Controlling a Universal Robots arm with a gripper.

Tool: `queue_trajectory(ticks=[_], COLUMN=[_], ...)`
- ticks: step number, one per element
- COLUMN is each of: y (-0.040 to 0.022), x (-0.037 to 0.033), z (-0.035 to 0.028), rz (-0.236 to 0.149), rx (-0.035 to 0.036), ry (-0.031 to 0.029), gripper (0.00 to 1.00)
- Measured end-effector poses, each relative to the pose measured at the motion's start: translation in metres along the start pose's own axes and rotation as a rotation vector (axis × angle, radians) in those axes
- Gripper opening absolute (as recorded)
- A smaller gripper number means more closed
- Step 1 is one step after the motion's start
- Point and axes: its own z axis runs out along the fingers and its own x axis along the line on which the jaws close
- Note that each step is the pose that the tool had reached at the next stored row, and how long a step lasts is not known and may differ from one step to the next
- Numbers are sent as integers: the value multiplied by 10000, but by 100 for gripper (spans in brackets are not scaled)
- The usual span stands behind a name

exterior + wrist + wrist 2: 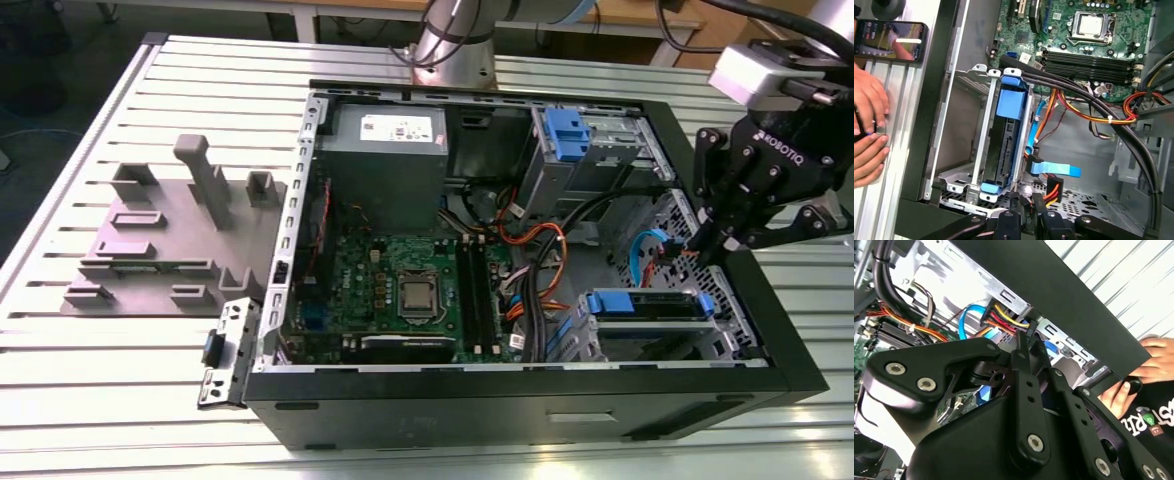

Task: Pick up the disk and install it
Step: 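Insert the first disk wire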

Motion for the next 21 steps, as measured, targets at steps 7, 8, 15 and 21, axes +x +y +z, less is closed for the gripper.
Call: queue_trajectory(ticks=[7,8,15,21], y=[-20,-20,39,139], x=[-2,-2,-5,30], z=[27,28,-12,7], rz=[2,3,-3,14], rx=[-4,-4,25,124], ry=[17,18,-3,-14], gripper=[24,22,17,17])
